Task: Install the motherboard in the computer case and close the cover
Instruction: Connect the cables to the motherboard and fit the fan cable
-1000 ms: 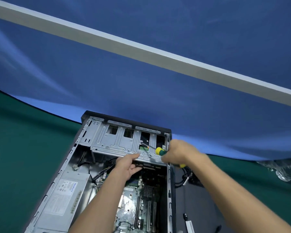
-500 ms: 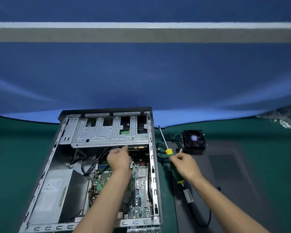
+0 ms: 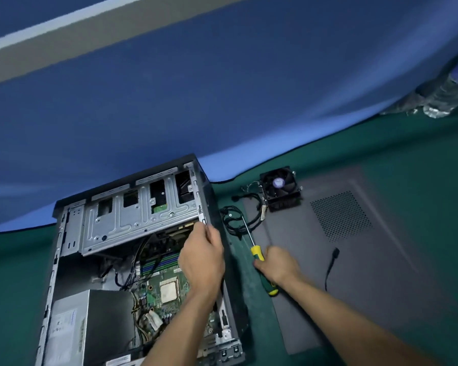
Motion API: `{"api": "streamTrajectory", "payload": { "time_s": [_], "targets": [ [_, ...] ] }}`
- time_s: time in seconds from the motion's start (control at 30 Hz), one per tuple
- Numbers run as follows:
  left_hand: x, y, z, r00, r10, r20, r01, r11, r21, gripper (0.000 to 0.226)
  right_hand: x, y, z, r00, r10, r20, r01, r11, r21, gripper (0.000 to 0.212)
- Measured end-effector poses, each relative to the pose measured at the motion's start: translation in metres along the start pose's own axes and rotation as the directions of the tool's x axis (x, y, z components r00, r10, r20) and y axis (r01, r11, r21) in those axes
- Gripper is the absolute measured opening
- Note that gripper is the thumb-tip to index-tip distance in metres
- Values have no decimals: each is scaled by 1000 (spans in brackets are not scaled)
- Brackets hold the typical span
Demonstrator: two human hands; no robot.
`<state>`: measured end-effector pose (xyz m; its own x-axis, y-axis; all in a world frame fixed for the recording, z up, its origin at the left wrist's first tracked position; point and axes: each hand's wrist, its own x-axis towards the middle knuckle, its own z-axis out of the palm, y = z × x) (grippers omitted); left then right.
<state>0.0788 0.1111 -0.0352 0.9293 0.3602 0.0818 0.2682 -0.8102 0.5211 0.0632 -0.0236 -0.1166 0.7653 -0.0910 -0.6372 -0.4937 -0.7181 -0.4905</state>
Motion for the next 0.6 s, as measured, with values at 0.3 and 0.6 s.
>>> {"api": "streamTrajectory", "payload": {
  "time_s": [0.3, 0.6],
  "targets": [
    [3, -4, 2, 998, 60, -3, -60, 995, 86, 34, -10, 17, -12, 965, -164, -204, 143, 983, -114, 22],
    [3, 0, 2, 998, 60, -3, -59, 991, 123, 33, -17, 32, -22, 995, -96, -30, 82, 948, -309, 17]
  ]
}}
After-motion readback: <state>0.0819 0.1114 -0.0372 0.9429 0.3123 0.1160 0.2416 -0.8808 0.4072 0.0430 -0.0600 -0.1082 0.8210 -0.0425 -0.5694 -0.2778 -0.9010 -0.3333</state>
